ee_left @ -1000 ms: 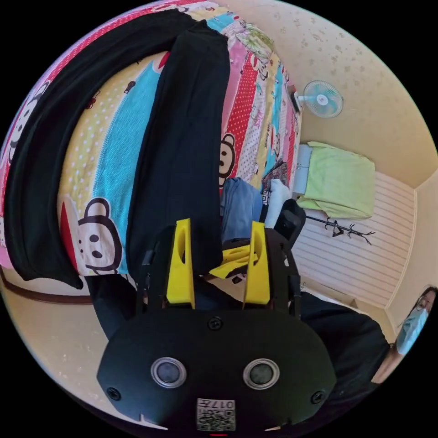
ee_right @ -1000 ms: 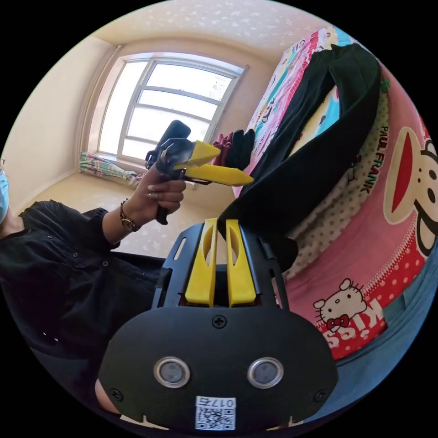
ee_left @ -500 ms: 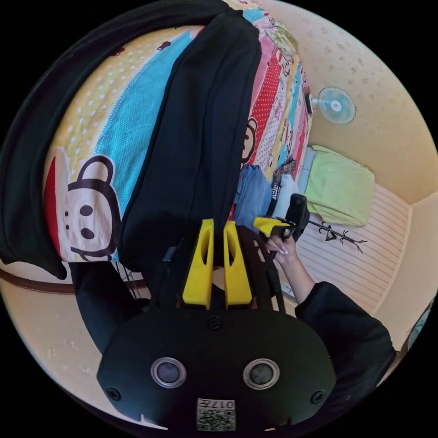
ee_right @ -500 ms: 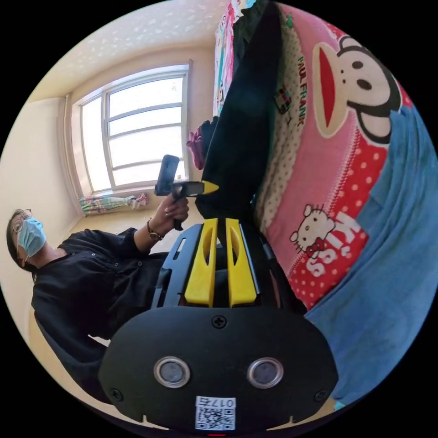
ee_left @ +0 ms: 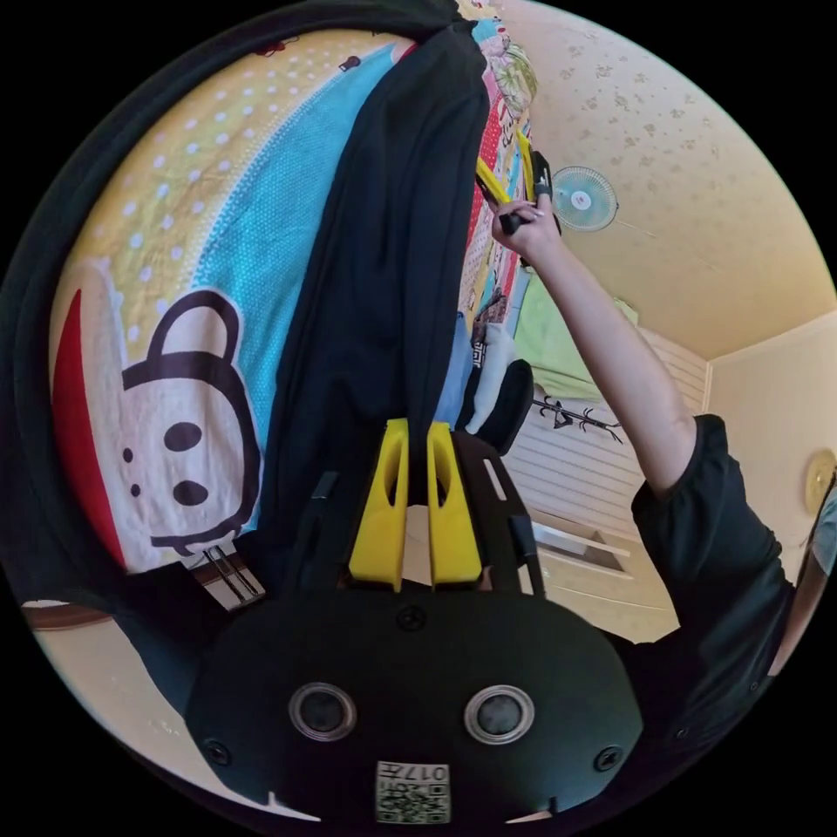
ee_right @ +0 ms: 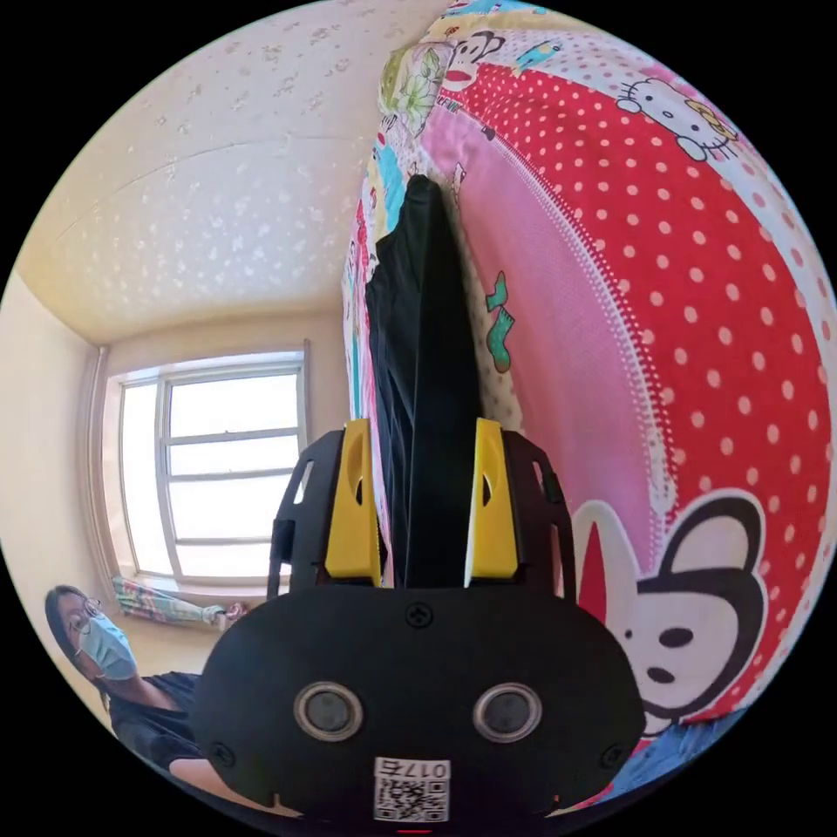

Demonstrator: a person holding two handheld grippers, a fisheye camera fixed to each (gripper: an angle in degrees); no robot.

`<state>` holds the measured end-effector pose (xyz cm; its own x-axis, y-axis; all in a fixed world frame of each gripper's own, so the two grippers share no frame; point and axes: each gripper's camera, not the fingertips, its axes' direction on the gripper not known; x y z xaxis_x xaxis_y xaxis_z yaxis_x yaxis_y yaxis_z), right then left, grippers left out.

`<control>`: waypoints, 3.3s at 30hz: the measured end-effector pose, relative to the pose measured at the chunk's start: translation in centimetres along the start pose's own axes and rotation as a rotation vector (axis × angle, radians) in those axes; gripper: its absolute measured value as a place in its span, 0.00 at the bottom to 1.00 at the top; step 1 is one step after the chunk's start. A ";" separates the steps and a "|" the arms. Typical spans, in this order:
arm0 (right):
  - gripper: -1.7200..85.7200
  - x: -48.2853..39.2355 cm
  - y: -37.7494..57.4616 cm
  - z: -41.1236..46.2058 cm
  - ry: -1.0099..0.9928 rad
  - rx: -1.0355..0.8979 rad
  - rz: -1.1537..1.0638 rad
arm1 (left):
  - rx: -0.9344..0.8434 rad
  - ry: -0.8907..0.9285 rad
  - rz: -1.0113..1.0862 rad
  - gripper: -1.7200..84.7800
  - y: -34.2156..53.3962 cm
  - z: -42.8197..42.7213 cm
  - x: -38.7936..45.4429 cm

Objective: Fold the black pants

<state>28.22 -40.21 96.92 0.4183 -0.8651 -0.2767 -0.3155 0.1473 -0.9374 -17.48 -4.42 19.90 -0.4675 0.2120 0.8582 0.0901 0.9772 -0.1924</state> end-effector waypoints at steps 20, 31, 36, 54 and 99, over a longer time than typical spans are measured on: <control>0.05 -12.0 -3.4 35.4 0.068 -0.171 -0.292 | 0.252 0.304 -0.008 0.06 5.4 -27.3 -6.9; 0.07 -7.5 2.0 44.9 0.032 -0.346 -0.297 | 0.182 0.111 -0.051 0.06 7.3 -35.3 -12.7; 0.11 -7.1 11.9 39.7 0.240 -0.483 -0.419 | 0.121 0.086 -0.051 0.13 7.2 -35.7 -12.4; 0.06 0.5 35.0 33.3 0.224 -0.501 -0.154 | 0.020 -0.031 0.050 0.06 10.0 -31.8 -6.4; 0.02 -8.8 42.8 8.7 -0.435 -0.283 -0.425 | 0.065 0.461 0.657 0.07 24.7 -21.5 12.5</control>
<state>18.47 -22.11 57.33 0.8422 -0.5390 -0.0113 -0.2337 -0.3461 -0.9086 -2.21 22.69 36.14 0.0750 0.7412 0.6671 0.1627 0.6509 -0.7415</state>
